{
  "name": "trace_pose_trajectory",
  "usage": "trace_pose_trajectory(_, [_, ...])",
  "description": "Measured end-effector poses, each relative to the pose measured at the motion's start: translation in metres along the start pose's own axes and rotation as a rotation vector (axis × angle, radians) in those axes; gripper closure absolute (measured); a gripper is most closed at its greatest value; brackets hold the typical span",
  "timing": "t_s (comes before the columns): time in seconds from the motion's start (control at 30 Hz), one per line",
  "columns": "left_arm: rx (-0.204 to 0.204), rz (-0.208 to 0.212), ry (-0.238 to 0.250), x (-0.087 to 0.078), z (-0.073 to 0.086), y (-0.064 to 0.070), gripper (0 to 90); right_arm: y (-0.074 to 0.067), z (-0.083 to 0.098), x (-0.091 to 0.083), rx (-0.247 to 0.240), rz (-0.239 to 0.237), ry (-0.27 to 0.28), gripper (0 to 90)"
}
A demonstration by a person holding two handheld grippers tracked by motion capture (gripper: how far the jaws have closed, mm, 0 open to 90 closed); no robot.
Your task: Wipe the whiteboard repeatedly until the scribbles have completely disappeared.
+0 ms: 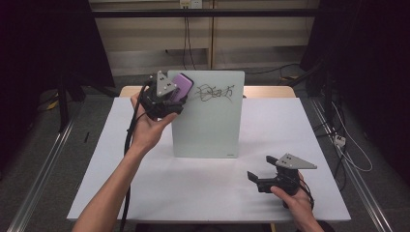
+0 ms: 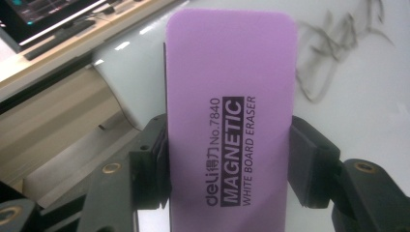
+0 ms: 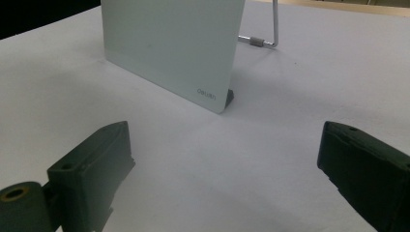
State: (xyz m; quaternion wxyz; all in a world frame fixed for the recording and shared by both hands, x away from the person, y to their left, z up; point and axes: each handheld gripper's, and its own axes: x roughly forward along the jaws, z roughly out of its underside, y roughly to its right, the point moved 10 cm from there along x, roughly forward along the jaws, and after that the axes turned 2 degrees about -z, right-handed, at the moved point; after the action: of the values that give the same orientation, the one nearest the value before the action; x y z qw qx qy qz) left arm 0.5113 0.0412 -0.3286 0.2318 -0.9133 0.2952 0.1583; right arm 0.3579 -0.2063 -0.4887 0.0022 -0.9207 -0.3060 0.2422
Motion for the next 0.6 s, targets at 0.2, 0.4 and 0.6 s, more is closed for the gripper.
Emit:
trace_pose_trajectory(0.2, [0.071, 0.051, -0.054, 0.009, 0.019, 0.034, 41.2, 0.000, 0.000, 0.000, -0.001, 0.001, -0.001, 5.0])
trace_pose_trajectory(0.4, [0.084, 0.110, -0.083, 0.015, 0.032, 0.057, 41.2, 0.000, 0.000, 0.000, -0.001, 0.002, 0.000, 5.0])
trace_pose_trajectory(0.6, [0.051, 0.112, -0.066, 0.012, 0.022, 0.044, 41.2, 0.000, 0.000, -0.001, -0.002, 0.003, 0.000, 5.0])
